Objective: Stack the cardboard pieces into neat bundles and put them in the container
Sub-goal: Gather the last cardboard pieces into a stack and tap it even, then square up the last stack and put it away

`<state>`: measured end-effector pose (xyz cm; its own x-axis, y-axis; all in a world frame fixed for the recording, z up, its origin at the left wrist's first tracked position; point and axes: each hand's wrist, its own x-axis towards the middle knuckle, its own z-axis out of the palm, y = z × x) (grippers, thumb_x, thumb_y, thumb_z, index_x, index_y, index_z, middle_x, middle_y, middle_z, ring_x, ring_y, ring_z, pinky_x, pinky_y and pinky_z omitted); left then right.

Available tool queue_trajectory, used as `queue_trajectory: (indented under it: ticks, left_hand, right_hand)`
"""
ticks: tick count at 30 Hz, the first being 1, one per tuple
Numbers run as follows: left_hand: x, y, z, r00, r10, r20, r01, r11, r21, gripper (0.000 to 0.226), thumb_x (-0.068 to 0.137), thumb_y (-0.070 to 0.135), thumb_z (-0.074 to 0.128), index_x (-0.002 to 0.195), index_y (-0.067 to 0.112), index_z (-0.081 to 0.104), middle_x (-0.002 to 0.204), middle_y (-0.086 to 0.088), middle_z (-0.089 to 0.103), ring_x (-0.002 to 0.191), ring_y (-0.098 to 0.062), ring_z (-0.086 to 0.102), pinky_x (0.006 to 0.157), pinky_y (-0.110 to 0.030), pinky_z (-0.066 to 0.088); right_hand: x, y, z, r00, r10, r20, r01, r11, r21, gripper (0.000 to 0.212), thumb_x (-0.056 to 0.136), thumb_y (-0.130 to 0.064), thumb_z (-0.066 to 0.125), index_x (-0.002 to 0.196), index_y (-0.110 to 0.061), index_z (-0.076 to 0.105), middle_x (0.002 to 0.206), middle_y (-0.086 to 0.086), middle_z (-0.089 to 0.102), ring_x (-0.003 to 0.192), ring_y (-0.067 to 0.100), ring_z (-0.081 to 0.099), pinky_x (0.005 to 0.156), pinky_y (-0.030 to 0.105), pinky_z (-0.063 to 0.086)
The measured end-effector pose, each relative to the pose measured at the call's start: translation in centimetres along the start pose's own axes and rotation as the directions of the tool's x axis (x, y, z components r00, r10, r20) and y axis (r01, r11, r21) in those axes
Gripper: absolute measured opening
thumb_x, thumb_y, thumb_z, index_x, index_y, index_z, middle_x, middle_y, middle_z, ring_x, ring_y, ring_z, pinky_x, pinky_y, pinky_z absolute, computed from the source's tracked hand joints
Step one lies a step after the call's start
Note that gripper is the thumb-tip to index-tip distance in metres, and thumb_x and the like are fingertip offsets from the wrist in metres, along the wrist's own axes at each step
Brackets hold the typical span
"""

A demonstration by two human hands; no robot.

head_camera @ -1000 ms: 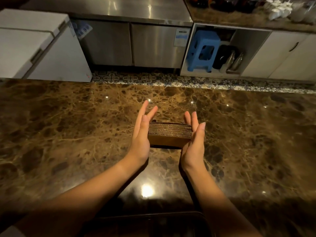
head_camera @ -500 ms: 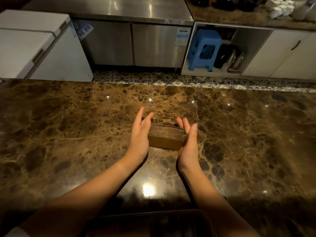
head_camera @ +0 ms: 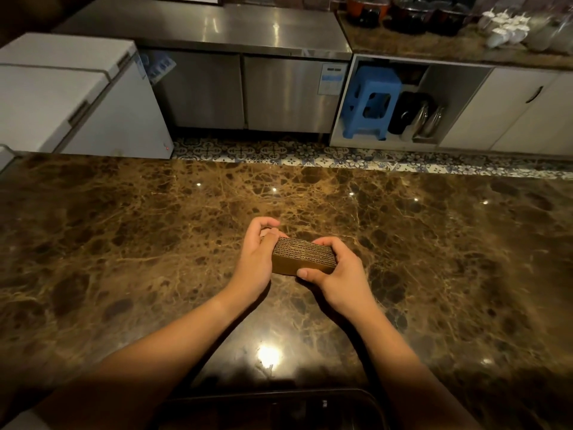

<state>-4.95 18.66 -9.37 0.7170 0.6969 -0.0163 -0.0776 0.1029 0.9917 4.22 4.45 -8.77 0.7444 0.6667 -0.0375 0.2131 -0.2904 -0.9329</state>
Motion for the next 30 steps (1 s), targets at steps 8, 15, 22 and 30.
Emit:
queue_trajectory:
  ticks: [8, 15, 22, 30]
  left_hand:
    - [-1.7, 7.1, -3.0, 0.914, -0.045, 0.403, 0.069, 0.997, -0.046, 0.087, 0.066, 0.016, 0.087, 0.140, 0.029, 0.044, 0.131, -0.010, 0.062, 0.119, -0.025, 0.064, 0.088, -0.028, 0.054]
    - [-7.5, 16.7, 0.2, 0.893, 0.286, 0.346, -0.276, 0.958, -0.080, 0.056, 0.067, 0.022, 0.085, 0.117, 0.033, 0.064, 0.113, 0.003, 0.073, 0.106, -0.017, 0.069, 0.085, -0.027, 0.056]
    - [-14.5, 22.7, 2.3, 0.819, 0.536, 0.204, -0.556, 0.829, 0.056, 0.046, 0.069, 0.034, 0.082, 0.110, 0.046, 0.067, 0.108, 0.010, 0.074, 0.106, -0.022, 0.069, 0.088, -0.047, 0.056]
    - [-18.3, 23.6, 2.2, 0.810, 0.571, 0.133, -0.585, 0.801, 0.126, 0.041, 0.072, 0.033, 0.075, 0.113, 0.034, 0.071, 0.105, 0.010, 0.077, 0.099, -0.016, 0.072, 0.078, -0.025, 0.058]
  right_hand:
    - [-1.4, -4.6, -3.4, 0.999, -0.014, -0.037, 0.027, 0.922, 0.386, 0.051, 0.056, -0.021, 0.091, 0.102, -0.025, 0.068, 0.088, -0.012, 0.076, 0.080, 0.006, 0.071, 0.064, 0.020, 0.056]
    - [-5.2, -11.5, -4.3, 0.973, -0.181, 0.140, -0.012, 0.570, 0.821, 0.067, 0.064, -0.022, 0.093, 0.124, -0.009, 0.065, 0.114, 0.020, 0.072, 0.103, 0.034, 0.070, 0.079, 0.040, 0.061]
    - [-12.3, -17.3, -2.7, 0.913, -0.389, 0.123, -0.044, 0.206, 0.977, 0.050, 0.077, -0.011, 0.082, 0.124, -0.003, 0.068, 0.118, 0.016, 0.073, 0.112, 0.027, 0.069, 0.092, 0.034, 0.057]
    - [-17.3, -19.2, 0.1, 0.999, -0.023, 0.032, -0.033, -0.002, 0.999, 0.095, 0.022, -0.006, 0.103, 0.112, 0.003, 0.074, 0.116, 0.027, 0.071, 0.095, 0.036, 0.075, 0.086, 0.048, 0.058]
